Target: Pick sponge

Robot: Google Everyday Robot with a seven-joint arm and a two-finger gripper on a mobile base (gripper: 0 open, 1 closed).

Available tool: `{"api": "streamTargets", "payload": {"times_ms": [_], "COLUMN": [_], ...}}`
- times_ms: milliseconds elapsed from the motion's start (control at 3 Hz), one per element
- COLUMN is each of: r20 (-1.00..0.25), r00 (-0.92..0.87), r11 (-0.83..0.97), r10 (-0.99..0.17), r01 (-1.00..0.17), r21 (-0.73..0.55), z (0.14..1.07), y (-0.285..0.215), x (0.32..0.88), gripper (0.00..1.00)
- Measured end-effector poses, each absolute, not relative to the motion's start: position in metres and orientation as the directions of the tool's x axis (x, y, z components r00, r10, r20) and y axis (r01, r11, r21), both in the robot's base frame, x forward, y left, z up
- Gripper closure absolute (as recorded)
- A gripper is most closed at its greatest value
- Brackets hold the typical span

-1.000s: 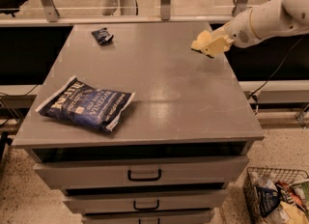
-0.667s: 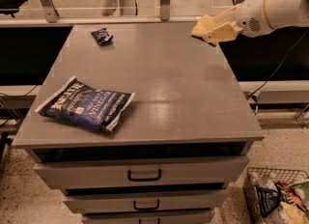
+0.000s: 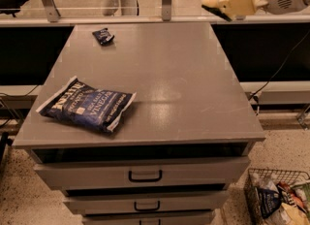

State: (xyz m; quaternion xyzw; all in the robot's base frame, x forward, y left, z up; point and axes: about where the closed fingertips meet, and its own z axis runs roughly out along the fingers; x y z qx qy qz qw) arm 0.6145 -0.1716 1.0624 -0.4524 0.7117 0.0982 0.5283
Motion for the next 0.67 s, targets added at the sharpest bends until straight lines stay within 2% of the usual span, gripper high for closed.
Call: {"api": "streamTargets", "payload": {"times_ms": [667], "r20": [-0.841], "r00": [-0.078], "r11": [0.557], "r10": [-0.536], "r01": [-0.781], "r21": [-0.283], "z": [1.0555], "y": [-0.1681], "x": [0.6021], "gripper": [1.00]}}
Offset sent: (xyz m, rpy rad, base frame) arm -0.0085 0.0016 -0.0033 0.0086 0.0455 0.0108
